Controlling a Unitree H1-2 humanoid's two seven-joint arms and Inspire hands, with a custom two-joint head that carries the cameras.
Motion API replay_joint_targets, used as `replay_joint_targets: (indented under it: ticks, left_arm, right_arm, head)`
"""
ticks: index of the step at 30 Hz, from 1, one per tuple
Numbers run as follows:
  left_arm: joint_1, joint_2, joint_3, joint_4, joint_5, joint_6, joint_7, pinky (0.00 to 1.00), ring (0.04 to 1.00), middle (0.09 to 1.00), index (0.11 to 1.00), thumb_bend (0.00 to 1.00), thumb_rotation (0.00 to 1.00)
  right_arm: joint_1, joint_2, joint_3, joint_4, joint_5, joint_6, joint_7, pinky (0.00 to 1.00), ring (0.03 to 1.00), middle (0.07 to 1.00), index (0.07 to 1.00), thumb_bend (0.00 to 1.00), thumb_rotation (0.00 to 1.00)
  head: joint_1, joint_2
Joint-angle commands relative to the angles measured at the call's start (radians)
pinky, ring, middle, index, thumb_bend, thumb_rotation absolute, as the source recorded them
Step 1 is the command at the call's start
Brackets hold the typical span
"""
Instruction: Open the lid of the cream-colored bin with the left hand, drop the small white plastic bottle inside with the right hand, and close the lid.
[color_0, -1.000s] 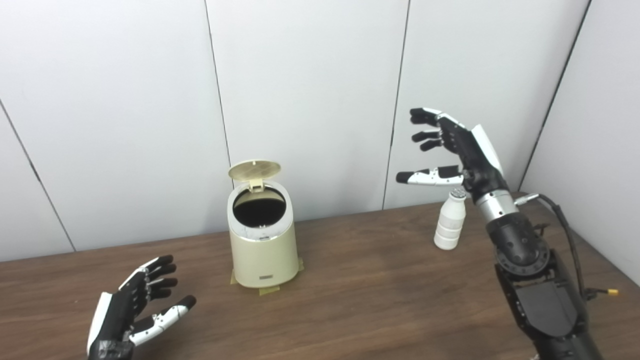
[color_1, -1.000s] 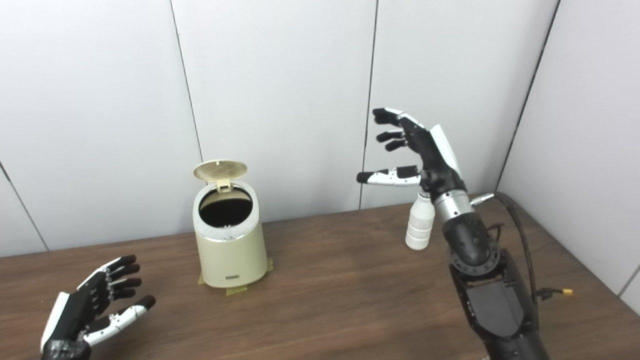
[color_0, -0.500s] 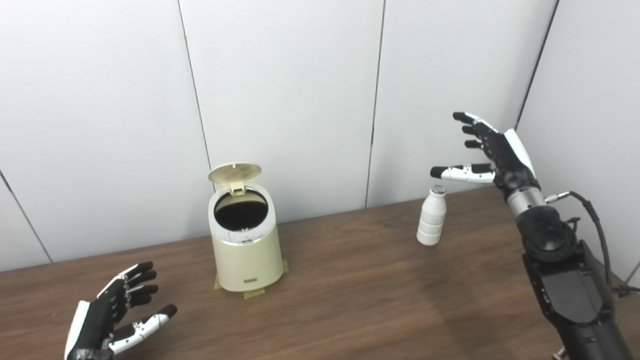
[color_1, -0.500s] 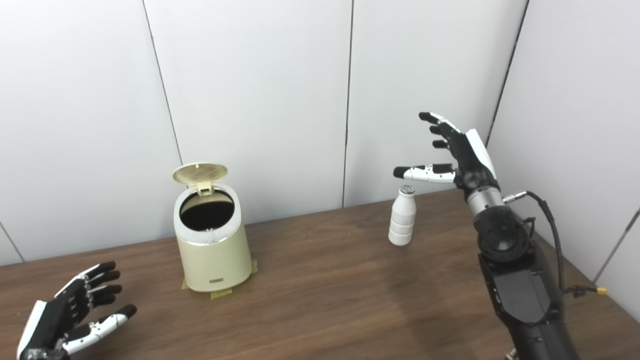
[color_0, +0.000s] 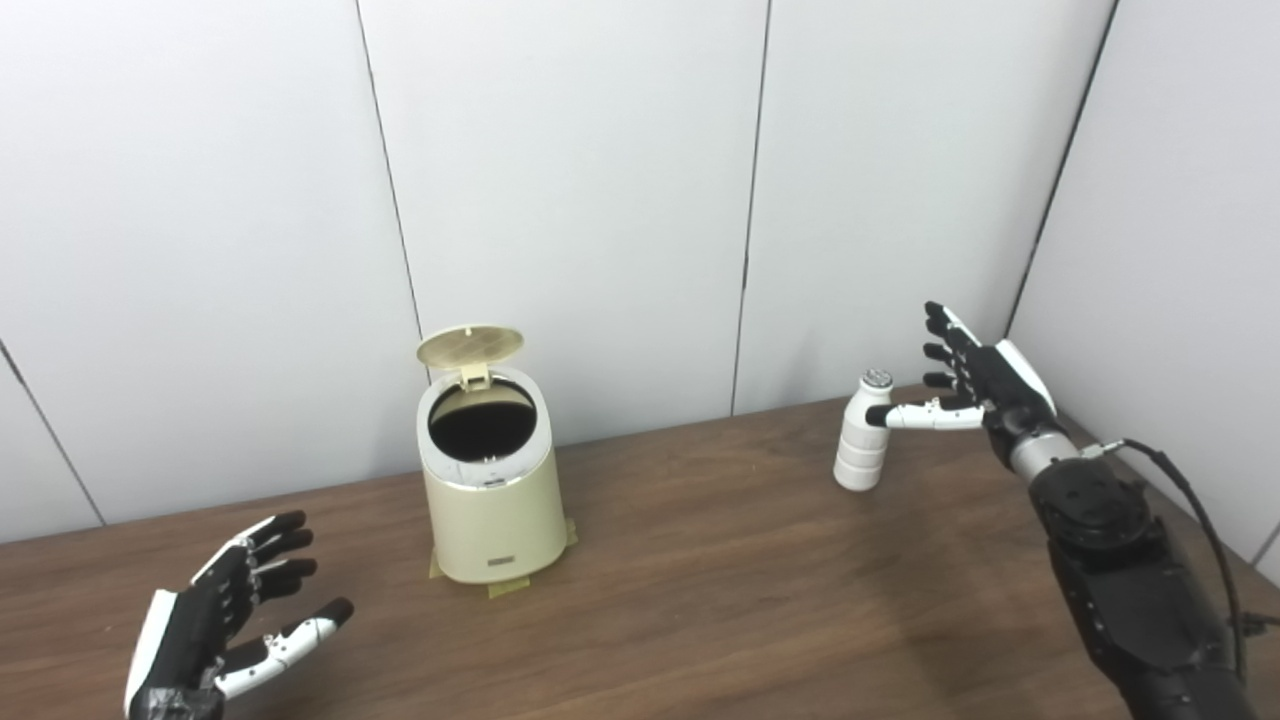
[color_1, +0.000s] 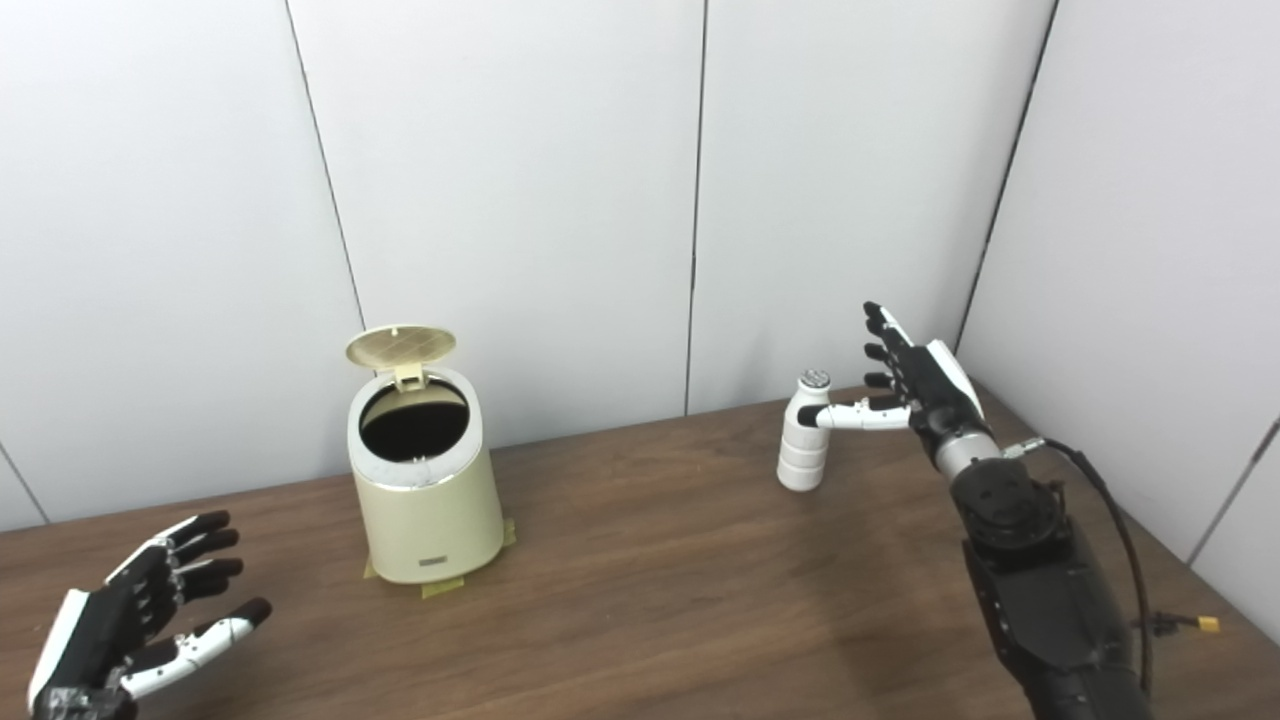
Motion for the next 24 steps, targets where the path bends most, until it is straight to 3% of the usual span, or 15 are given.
replay_joint_targets:
  ticks: [1,4,10,24]
  left_arm:
    - [-0.037,0.017,0.007,-0.035,-0.01,-0.019,0.0,0.74,0.729,0.793,0.819,0.65,0.0]
    - [-0.036,0.019,0.004,-0.042,-0.007,-0.017,-0.001,0.73,0.725,0.794,0.818,0.65,0.0]
    - [-0.03,0.018,0.004,-0.063,-0.012,0.0,-0.004,0.73,0.718,0.78,0.814,0.66,0.0]
    - [-0.029,0.02,0.003,-0.076,-0.011,0.017,-0.005,0.75,0.721,0.782,0.814,0.65,0.0]
  right_arm:
    - [-0.026,-0.013,-0.001,-0.016,0.007,-0.033,-0.007,0.83,0.941,0.996,1.0,0.82,0.12]
    - [-0.018,0.001,0.007,-0.001,0.0,-0.03,-0.021,0.86,0.942,0.989,1.0,0.79,0.12]
    - [-0.021,0.027,0.006,0.074,0.008,-0.074,-0.037,0.89,0.942,0.971,0.975,0.84,0.15]
    - [-0.06,0.066,0.028,0.173,-0.019,-0.114,-0.111,0.72,0.774,0.828,0.858,0.83,0.09]
  head:
    - [0.0,0.001]
    - [0.003,0.004]
    - [0.002,0.01]
    - [0.007,0.017]
